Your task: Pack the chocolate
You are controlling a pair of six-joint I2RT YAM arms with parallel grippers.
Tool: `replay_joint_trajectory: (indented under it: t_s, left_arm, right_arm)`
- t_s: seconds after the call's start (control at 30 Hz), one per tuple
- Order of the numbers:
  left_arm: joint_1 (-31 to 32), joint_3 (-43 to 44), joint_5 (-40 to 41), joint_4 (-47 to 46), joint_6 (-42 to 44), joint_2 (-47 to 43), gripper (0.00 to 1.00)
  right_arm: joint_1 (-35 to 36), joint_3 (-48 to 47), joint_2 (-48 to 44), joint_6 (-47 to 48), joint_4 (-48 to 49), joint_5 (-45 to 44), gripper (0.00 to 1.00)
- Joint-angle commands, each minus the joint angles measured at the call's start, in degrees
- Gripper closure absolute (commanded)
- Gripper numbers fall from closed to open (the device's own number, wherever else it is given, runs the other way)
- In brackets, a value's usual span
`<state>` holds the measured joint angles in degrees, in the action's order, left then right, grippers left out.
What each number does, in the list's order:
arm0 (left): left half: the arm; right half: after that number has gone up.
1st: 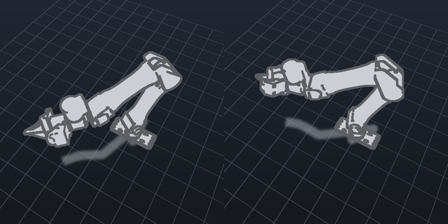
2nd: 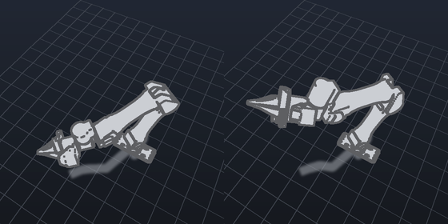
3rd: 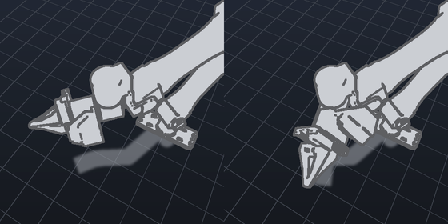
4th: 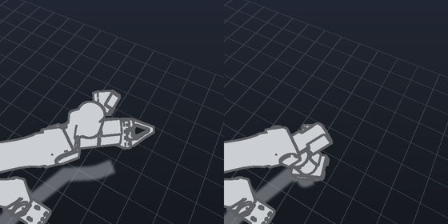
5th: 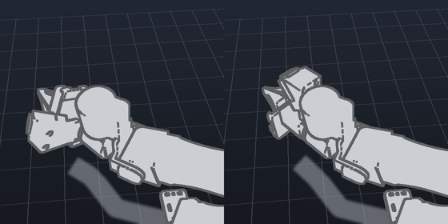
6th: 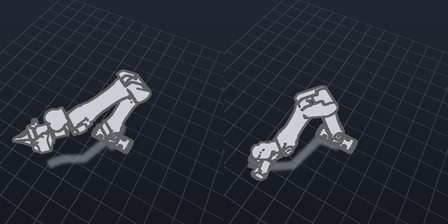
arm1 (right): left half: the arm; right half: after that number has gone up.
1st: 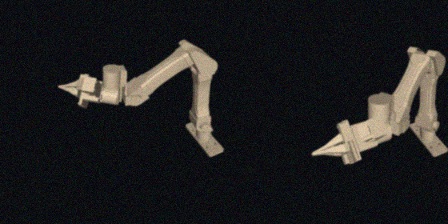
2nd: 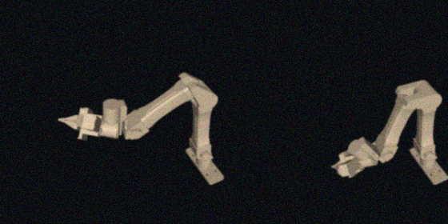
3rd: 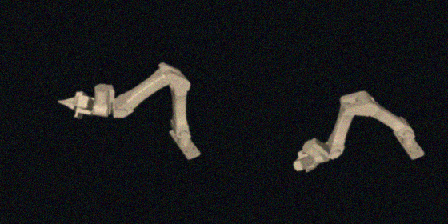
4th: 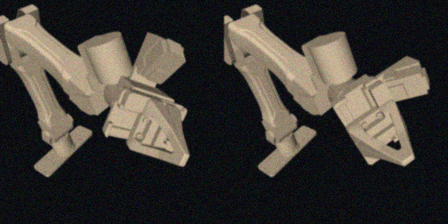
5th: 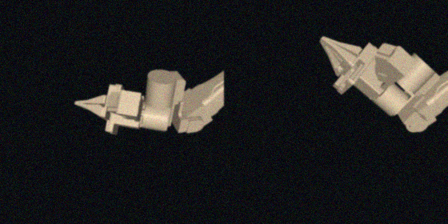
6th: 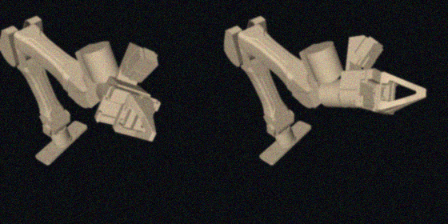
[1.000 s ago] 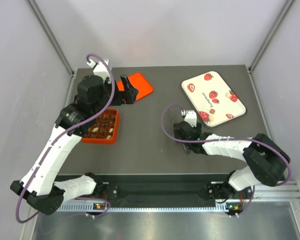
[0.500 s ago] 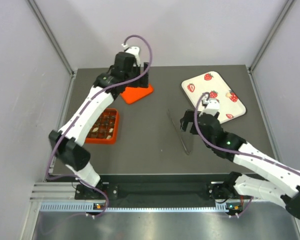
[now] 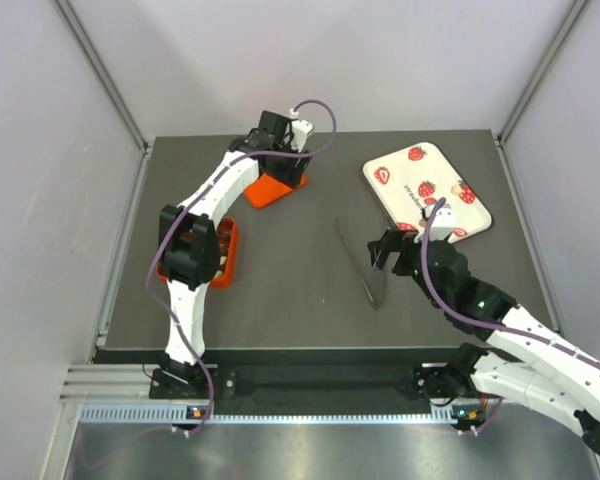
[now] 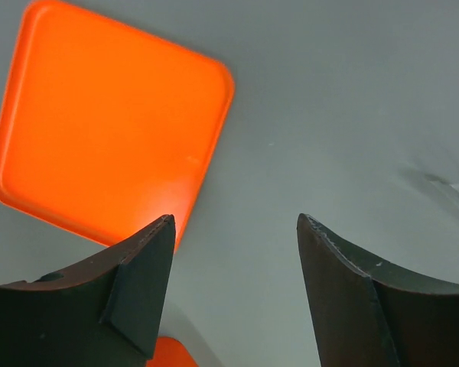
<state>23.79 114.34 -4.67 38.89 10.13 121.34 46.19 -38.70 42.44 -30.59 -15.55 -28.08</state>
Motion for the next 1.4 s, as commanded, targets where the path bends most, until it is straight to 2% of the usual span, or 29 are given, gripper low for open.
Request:
replay_joint_trajectory:
  t_s: [0.0, 0.17, 0.43, 0.67, 0.77, 0.8, 0.9, 0.93, 1.03, 1.17, 1.33, 1.37]
  left_arm:
    - [-2.6, 1.8, -3.2, -1.0, 3.7, 3.2, 0.3]
    - [-3.4, -0.1, -0.1, -4.1, 4.7, 6.5, 0.31]
    - [-4.1, -1.5, -0.3, -6.5, 4.6, 11.5, 0.34]
    - [-4.5, -1.7, 3.0, -8.4, 4.4, 15.5, 0.39]
    - [-4.5, -1.5, 3.2, -8.1, 3.9, 15.9, 0.49]
    - [-4.5, -1.5, 2.7, -8.0, 3.7, 15.5, 0.57]
    - [-4.2, -1.2, 1.8, -6.6, 2.2, 13.8, 0.71]
    - [-4.1, -0.6, 1.9, -6.1, 1.3, 13.1, 0.8]
    - [-3.8, 1.4, 0.7, -4.4, -2.6, 9.6, 0.93]
    - [-3.8, 5.0, -6.7, -1.1, -8.9, 2.6, 1.0]
    - [-3.8, 5.2, -15.2, 2.4, -13.8, -5.7, 1.0]
    - [-3.8, 4.9, -16.7, 3.5, -14.3, -8.2, 1.0]
  right_arm:
    - [-0.7, 0.2, -0.8, 0.4, 1.9, 1.4, 0.0]
    - [-0.8, 0.5, -2.1, 0.7, 2.3, 0.2, 0.0]
    - [-1.4, 0.5, -1.0, 1.5, 3.1, 0.5, 0.0]
    - [-1.6, 0.9, -0.2, 1.3, 4.0, 0.8, 0.0]
    - [-1.8, 1.0, -0.2, 1.6, 4.0, 0.8, 0.0]
    - [-1.8, 1.1, -0.3, 1.7, 4.0, 0.8, 0.0]
    - [-2.2, 1.0, 0.0, 1.5, 4.0, 1.1, 0.0]
    - [-2.2, 0.8, 0.2, 1.3, 4.1, 1.5, 0.0]
    - [-2.9, 0.4, 1.2, 1.3, 5.6, 3.8, 0.0]
    - [-5.4, 0.2, 1.6, 1.5, 11.8, 11.2, 0.0]
    - [-13.3, -2.5, 3.8, 4.9, 20.5, 21.1, 0.0]
    - [-14.6, -3.5, 4.7, 5.6, 21.9, 26.7, 0.0]
